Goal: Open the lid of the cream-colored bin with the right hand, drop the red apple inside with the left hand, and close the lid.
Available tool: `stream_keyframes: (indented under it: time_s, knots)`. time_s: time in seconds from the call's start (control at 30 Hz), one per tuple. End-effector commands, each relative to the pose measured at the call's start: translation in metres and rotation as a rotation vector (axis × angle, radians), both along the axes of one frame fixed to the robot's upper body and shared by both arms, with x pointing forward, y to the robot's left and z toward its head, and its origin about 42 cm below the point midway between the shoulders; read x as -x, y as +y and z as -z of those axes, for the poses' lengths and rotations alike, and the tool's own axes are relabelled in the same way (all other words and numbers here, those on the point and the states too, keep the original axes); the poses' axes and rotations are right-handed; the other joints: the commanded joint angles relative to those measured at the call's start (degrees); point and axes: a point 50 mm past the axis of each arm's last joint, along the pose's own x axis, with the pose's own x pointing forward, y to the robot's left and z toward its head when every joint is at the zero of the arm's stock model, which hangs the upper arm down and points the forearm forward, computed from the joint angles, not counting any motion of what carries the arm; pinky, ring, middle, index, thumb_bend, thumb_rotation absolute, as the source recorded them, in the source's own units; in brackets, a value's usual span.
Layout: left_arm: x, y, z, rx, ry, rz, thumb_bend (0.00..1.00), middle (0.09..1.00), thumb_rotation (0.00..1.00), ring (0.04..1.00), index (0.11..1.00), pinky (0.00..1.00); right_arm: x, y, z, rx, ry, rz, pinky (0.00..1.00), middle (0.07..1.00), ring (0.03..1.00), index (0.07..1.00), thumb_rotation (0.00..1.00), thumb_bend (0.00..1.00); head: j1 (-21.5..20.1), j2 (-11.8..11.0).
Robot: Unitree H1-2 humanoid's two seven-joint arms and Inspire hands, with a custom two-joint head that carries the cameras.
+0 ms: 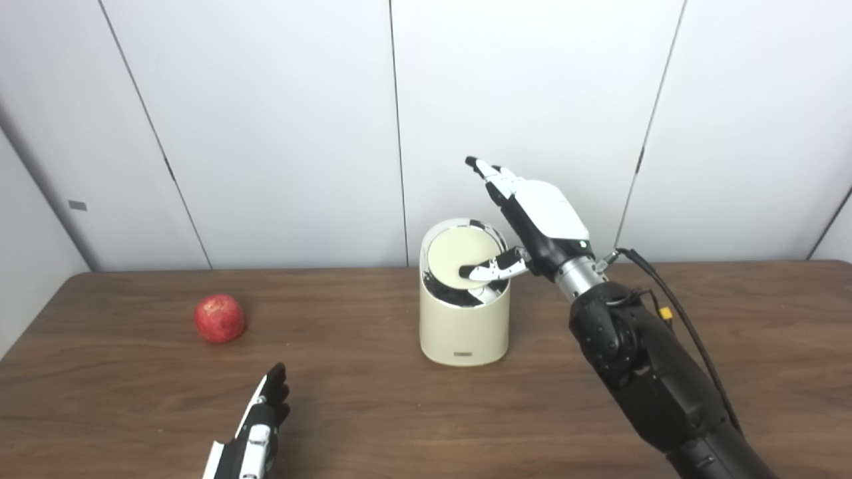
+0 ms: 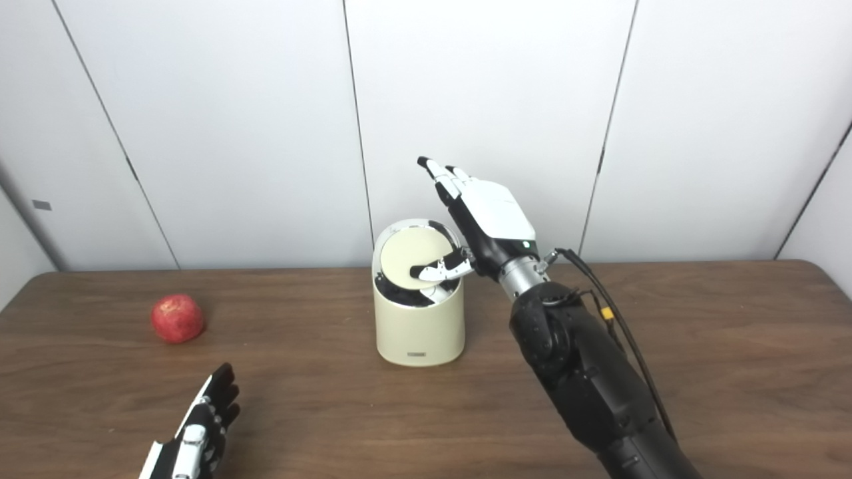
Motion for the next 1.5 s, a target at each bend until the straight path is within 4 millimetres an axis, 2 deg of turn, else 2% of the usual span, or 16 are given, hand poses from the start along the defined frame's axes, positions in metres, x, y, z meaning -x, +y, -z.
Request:
stream_keyframes:
  time_s: [0.0,0.07,0.17,0.23,0.33,0.4,0.5,0.6,0.7,0.8,0.87,1.0,1.07,1.17,1.23,1.47]
  knots:
    - [0.03,-0.006,0.009,0.024,0.046,-0.032,0.4,1.0,1.0,1.0,1.0,1.0,-0.004,0.0,-0.012,-0.023,-0.025,0.001,0.94,0.938,0.958,0.968,0.17,1.0,0.0,0.1]
    - [0.03,-0.006,0.01,0.018,0.047,-0.039,0.4,1.0,0.99,1.0,1.0,1.0,-0.003,0.0,-0.014,-0.108,-0.02,-0.006,0.93,0.933,0.947,0.955,0.2,0.97,0.1,0.1]
    - [0.03,-0.005,0.01,0.01,0.052,-0.044,0.41,1.0,0.95,1.0,1.0,1.0,-0.002,-0.001,-0.019,-0.29,-0.014,-0.011,0.85,0.915,0.897,0.922,0.22,0.93,0.0,0.2]
    - [0.03,-0.005,0.01,0.017,0.049,-0.039,0.4,1.0,0.97,1.0,1.0,1.0,0.001,-0.008,-0.026,-0.447,-0.027,0.012,0.79,0.896,0.867,0.902,0.22,0.88,0.0,0.3]
    - [0.031,-0.005,0.009,0.027,0.045,-0.034,0.39,1.0,1.0,1.0,1.0,1.0,0.007,-0.02,-0.03,-0.615,-0.015,0.025,0.81,0.9,0.888,0.898,0.2,0.8,-0.2,0.5]
    - [0.031,-0.006,0.009,0.034,0.043,-0.032,0.39,1.0,1.0,1.0,1.0,1.0,0.011,-0.03,-0.031,-0.681,0.005,0.041,0.8,0.886,0.883,0.891,0.26,0.74,-0.4,0.6]
    - [0.03,-0.006,0.01,0.036,0.04,-0.033,0.38,1.0,1.0,1.0,1.0,1.0,0.02,-0.046,-0.025,-0.669,0.055,0.063,0.79,0.875,0.853,0.884,0.45,0.65,-0.4,0.6]
    - [0.03,-0.004,0.01,0.034,0.036,-0.038,0.37,1.0,1.0,1.0,1.0,1.0,0.033,-0.063,-0.011,-0.556,0.112,0.058,0.77,0.887,0.847,0.894,0.71,0.53,-1.1,0.9]
    - [0.03,-0.002,0.01,0.024,0.035,-0.043,0.37,1.0,1.0,1.0,1.0,1.0,0.054,-0.081,0.005,-0.522,0.162,0.055,0.79,0.887,0.854,0.896,0.86,0.49,-1.5,1.1]
    - [0.03,-0.001,0.01,0.018,0.034,-0.046,0.38,1.0,1.0,1.0,1.0,1.0,0.079,-0.101,0.02,-0.51,0.207,0.048,0.82,0.89,0.868,0.911,0.93,0.48,-1.8,1.4]
    - [0.03,0.001,0.01,0.014,0.023,-0.048,0.38,1.0,1.0,1.0,1.0,1.0,0.096,-0.112,0.028,-0.472,0.23,0.051,0.81,0.887,0.864,0.914,0.98,0.51,-2.2,1.7]
    - [0.029,0.005,0.009,-0.006,0.016,-0.066,0.38,1.0,1.0,1.0,1.0,1.0,0.126,-0.126,0.042,-0.472,0.305,0.053,0.84,0.912,0.887,0.925,1.0,0.6,-3.2,2.3]
    - [0.029,0.007,0.009,-0.01,0.016,-0.069,0.38,1.0,1.0,1.0,1.0,1.0,0.139,-0.131,0.048,-0.54,0.354,0.043,0.87,0.932,0.912,0.939,1.0,0.62,-3.6,2.6]
    - [0.029,0.01,0.008,-0.014,0.016,-0.07,0.4,1.0,1.0,1.0,1.0,1.0,0.153,-0.134,0.056,-0.649,0.394,0.023,0.89,0.951,0.939,0.949,1.0,0.59,-4.0,2.9]
    - [0.028,0.012,0.008,-0.015,0.014,-0.066,0.41,1.0,1.0,1.0,1.0,1.0,0.16,-0.136,0.066,-0.728,0.4,0.005,0.92,0.959,0.959,0.951,1.0,0.62,-4.1,3.2]
    - [0.024,0.014,0.006,-0.01,0.01,-0.051,0.42,1.0,0.97,1.0,1.0,1.0,0.174,-0.12,0.093,-0.841,0.419,0.055,0.97,0.97,0.972,0.974,1.0,0.65,-1.3,4.4]
